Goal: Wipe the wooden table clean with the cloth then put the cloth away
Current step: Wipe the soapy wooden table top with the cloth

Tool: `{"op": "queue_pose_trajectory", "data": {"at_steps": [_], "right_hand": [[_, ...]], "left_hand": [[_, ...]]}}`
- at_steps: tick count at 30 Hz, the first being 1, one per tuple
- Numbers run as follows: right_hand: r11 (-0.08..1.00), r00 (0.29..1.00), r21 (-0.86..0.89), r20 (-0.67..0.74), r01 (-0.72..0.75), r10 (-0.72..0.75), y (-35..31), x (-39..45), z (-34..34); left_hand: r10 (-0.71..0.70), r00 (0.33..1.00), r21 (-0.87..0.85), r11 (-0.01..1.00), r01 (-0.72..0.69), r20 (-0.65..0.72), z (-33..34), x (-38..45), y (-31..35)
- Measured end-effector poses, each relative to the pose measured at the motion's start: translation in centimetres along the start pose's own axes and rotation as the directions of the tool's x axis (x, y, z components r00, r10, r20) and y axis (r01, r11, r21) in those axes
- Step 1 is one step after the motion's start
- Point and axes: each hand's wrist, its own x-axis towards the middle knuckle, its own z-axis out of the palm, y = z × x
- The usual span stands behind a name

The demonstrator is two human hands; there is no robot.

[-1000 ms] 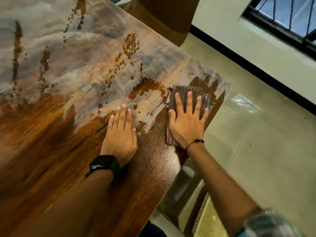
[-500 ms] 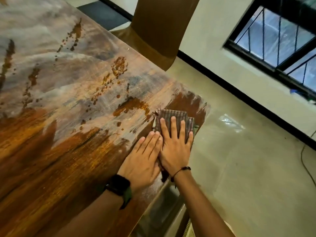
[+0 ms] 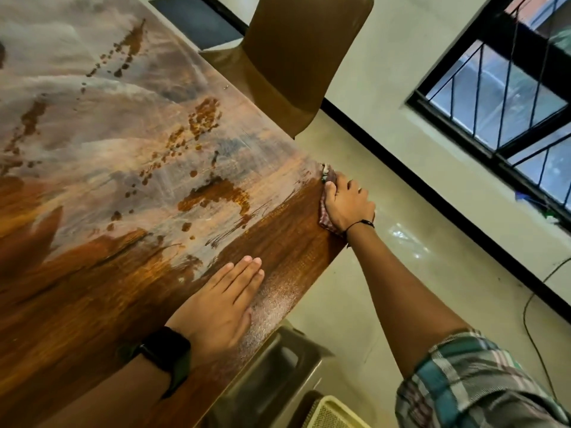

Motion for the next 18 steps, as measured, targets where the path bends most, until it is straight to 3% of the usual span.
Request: {"op": "queue_pose_trajectory", "data": {"at_steps": [4,9,14,18], "right_hand": [[0.998,0.997,-0.04,0.053,0.05,-0.048,-1.6,-4.3,0.9],[0.945,0.949,-0.09,0.063,0.315,-0.31,-3.6,-11.6,2.6],[0.914,0.913,-0.032,0.075,0.404,-0.401,-2.2,-3.3,1.7],[0.923,0.918,-0.013,0.116,0.384,-0.38,-3.7,4.5,0.5]], "left_hand": [[-0.001,1.0,0.011,1.0,0.001,-0.007,-0.3,0.3,0.1],[0.038,0.998,0.042,0.998,-0.036,-0.053,0.1,0.4,0.0],[0.042,0.995,0.048,0.998,-0.039,-0.085,0.7,0.8,-0.1],[0.021,0.996,0.037,0.999,-0.018,-0.082,0.6,0.6,0.0]]}}
